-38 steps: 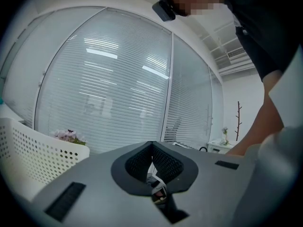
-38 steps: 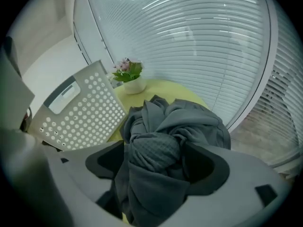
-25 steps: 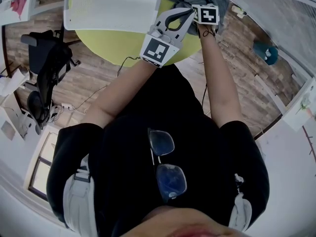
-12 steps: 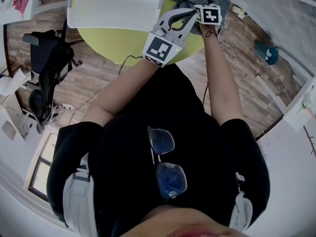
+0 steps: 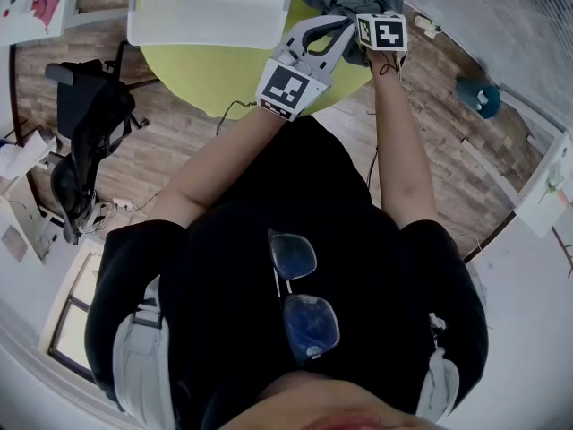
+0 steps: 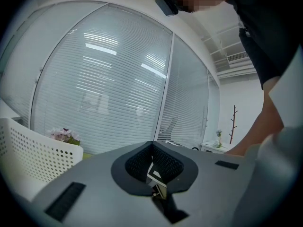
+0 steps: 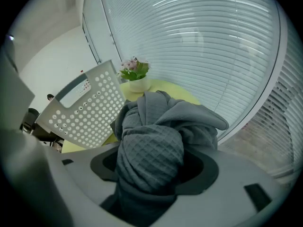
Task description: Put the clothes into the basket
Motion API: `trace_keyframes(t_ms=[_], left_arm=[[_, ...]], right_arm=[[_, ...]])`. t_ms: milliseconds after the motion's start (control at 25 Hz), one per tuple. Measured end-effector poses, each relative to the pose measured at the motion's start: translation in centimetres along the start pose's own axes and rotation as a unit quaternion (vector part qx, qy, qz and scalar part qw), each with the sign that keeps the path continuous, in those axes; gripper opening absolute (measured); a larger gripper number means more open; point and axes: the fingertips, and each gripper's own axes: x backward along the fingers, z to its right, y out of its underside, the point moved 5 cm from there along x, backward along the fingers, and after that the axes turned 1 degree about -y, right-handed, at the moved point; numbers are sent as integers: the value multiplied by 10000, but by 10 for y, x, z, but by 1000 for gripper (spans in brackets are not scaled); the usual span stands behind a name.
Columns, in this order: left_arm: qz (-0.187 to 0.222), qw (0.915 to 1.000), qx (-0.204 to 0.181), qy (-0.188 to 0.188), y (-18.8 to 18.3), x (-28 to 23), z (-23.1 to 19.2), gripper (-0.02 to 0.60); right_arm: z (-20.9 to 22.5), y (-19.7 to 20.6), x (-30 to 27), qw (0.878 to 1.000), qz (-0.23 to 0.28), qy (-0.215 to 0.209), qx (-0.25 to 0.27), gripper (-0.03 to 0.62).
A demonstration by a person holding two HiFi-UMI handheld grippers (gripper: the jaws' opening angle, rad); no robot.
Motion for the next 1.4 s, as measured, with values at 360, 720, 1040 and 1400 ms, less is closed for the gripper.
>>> trace_keyframes(t_ms=[360, 720, 1040, 1400], left_arm=[[125, 9990, -421, 83, -23, 26, 22, 10], [303, 9966, -766, -80, -47, 50, 34, 10], [411, 9939, -977, -305, -63, 71, 33, 11], [466, 9904, -1215, -456, -82, 96, 29, 10]], right_arm=[[-22, -8, 59, 9993, 131, -192, 289, 318], [-45, -29, 127, 9955, 360, -182, 853, 318], [-65, -44, 168, 9905, 613, -226, 1212, 318], [-103, -73, 205, 9801, 841, -288, 1777, 318]])
